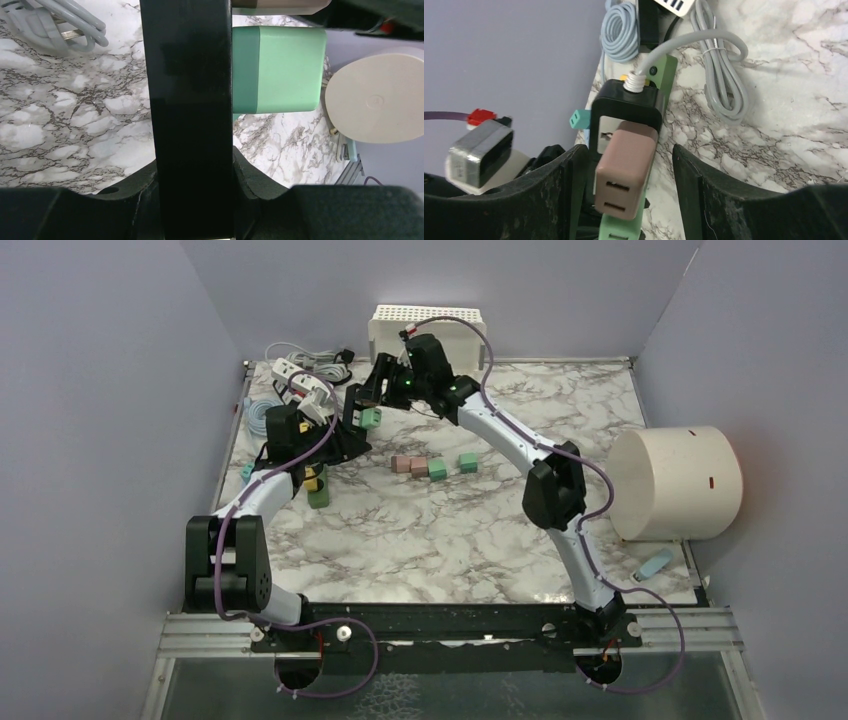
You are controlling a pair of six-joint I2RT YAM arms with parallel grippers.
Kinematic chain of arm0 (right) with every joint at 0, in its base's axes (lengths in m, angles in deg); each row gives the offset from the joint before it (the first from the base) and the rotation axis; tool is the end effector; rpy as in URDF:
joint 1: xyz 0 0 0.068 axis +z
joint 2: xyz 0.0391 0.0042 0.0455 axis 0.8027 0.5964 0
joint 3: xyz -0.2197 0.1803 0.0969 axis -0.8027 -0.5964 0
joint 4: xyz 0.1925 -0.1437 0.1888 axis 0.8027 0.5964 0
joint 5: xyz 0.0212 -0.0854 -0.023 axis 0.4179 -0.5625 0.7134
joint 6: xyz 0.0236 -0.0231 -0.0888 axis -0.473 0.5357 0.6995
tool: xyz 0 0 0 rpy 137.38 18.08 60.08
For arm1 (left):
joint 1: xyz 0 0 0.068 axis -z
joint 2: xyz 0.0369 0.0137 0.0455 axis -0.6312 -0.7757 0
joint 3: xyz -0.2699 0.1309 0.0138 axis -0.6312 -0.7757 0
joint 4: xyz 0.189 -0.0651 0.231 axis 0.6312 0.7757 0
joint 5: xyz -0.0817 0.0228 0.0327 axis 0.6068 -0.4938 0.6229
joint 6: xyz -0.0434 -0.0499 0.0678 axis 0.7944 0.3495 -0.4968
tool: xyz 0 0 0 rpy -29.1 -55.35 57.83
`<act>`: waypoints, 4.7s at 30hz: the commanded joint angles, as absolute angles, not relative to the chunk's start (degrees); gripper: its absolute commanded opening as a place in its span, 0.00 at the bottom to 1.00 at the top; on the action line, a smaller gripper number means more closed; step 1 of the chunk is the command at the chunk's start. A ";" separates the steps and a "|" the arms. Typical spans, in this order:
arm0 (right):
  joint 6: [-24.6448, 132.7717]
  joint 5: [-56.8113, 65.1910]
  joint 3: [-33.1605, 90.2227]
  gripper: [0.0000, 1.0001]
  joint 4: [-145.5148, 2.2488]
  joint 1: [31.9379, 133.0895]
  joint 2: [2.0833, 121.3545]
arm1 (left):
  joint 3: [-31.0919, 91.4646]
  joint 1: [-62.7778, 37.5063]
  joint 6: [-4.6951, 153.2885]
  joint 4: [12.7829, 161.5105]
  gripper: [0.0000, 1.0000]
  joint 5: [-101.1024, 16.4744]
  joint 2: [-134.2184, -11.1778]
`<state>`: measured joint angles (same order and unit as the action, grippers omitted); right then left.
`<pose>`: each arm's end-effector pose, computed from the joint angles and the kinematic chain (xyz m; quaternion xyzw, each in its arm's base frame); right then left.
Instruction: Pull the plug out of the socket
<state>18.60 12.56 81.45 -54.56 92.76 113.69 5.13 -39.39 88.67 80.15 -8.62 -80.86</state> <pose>0.4950 0.4367 0.3050 -0.0568 0.8235 0.4487 0.3426 0.3799 -0.0555 0.2157 0.0004 0.8190 -0.4061 0.4052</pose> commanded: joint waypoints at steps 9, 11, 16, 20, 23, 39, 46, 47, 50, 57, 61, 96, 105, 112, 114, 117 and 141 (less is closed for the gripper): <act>21.04 10.45 81.22 0.34 -52.16 93.45 114.30 | 5.21 -39.14 88.02 73.93 0.00 -8.22 -77.95; 21.34 9.46 81.21 0.27 -52.31 93.46 114.10 | 4.83 -39.14 87.91 73.91 0.00 -8.40 -77.65; 21.57 8.42 78.90 0.01 -53.82 93.45 111.78 | 5.04 -39.14 87.92 77.99 0.00 -15.06 -77.53; 21.94 10.13 77.37 0.01 -54.05 93.40 108.48 | 4.71 -39.27 89.01 82.63 0.00 -26.87 -76.75; 21.89 9.60 74.07 0.01 -54.41 93.42 104.64 | 4.38 -39.31 89.65 84.00 0.00 -32.48 -75.59; 27.56 15.21 64.38 0.01 -57.54 93.22 95.34 | 5.88 -40.85 90.34 82.97 0.00 -33.90 -76.85; 62.12 38.38 81.81 0.01 -39.21 91.53 112.10 | 10.95 -41.35 87.95 80.40 0.00 -30.64 -77.44; 65.98 41.41 84.06 0.02 -37.00 91.48 114.30 | 11.94 -41.40 88.24 80.13 0.00 -30.22 -78.12; 73.98 48.74 84.47 0.08 -35.60 91.53 116.63 | 14.46 -41.65 88.33 79.83 0.00 -29.81 -79.63; 84.12 51.81 78.79 0.15 -39.25 91.56 118.08 | 14.38 -43.45 88.06 78.07 0.00 -28.20 -80.57; 85.12 49.94 86.44 0.36 -33.33 91.76 125.22 | 13.40 -43.86 87.97 77.35 0.00 -26.49 -80.79; 34.73 21.66 57.00 0.81 -90.08 91.65 102.42 | 12.20 -42.43 88.98 73.29 0.00 -23.08 -83.06; 20.05 20.78 70.19 0.79 -81.93 91.79 113.67 | 10.21 -40.89 87.73 71.07 0.00 -24.96 -80.93; 21.28 19.97 70.91 0.79 -78.56 91.77 114.39 | 9.97 -39.28 87.32 69.80 0.00 -24.96 -81.23; 20.83 19.77 70.06 0.78 -80.30 91.80 114.18 | 10.23 -38.97 86.92 69.82 0.00 -24.37 -81.65; 20.71 20.55 73.52 0.76 -77.77 91.80 115.83 | 10.05 -38.51 86.29 69.80 0.00 -24.97 -81.71; 6.01 45.65 70.95 0.01 -84.49 81.94 110.86 | 12.80 -40.36 88.10 74.91 0.00 -40.16 -85.67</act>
